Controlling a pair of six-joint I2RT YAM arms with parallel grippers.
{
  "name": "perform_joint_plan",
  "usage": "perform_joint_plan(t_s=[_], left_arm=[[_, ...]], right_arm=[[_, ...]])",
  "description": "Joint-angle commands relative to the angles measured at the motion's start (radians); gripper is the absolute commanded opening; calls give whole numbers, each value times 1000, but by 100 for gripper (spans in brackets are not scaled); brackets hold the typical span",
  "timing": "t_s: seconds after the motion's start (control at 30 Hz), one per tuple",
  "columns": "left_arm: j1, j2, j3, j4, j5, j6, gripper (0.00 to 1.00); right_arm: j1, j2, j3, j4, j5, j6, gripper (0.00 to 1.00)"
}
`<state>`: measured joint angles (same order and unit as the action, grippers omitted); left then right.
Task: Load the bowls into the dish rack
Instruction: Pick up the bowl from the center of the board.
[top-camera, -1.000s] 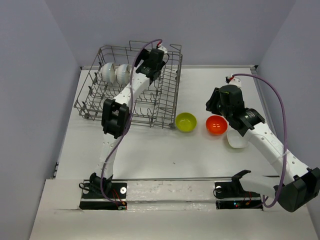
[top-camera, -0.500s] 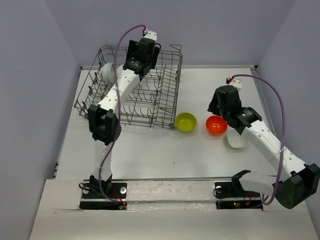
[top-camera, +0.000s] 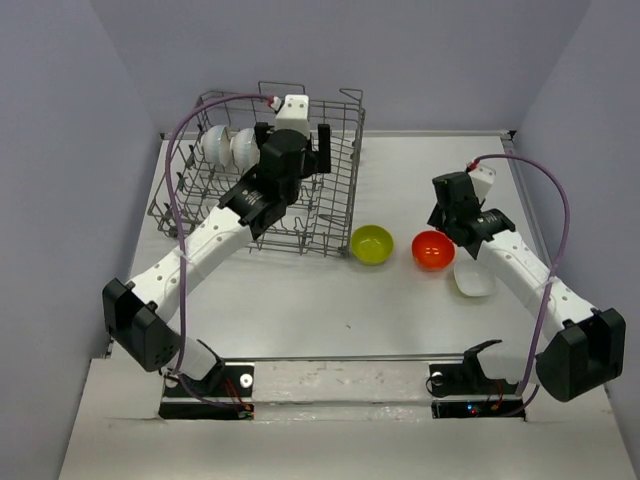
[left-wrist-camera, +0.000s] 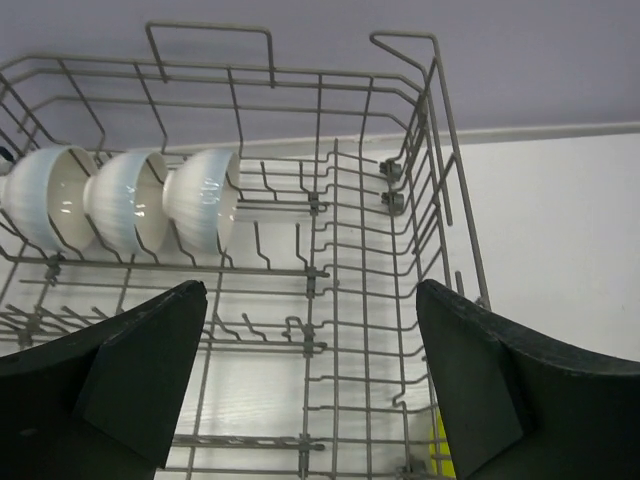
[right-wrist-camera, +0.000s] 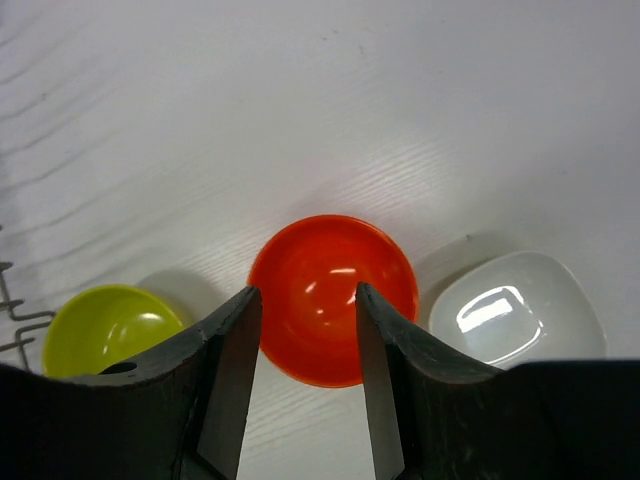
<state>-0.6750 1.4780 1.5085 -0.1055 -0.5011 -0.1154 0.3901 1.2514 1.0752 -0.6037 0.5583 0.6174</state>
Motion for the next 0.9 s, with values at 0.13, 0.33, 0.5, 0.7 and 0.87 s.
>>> perform_joint_plan(t_s=[0.13, 0.33, 0.5, 0.7, 0.87], left_arm=[[-61, -156, -223, 185, 2, -124, 99], [-74, -225, -321, 231, 45, -124, 99], [-77, -223, -334, 245, 62, -109, 99], [-77, -239, -358, 250, 53, -87, 99], [-77, -280, -390, 259, 27, -86, 99]], right_arm=[[-117, -43, -124, -22, 46, 31, 49], [-215, -98, -205, -18, 49, 53, 51], [-258, -119, -215, -11, 14, 97, 52], [-267, -102, -201, 21, -8, 111, 51], [-267, -106, -204, 33, -29, 88, 51]])
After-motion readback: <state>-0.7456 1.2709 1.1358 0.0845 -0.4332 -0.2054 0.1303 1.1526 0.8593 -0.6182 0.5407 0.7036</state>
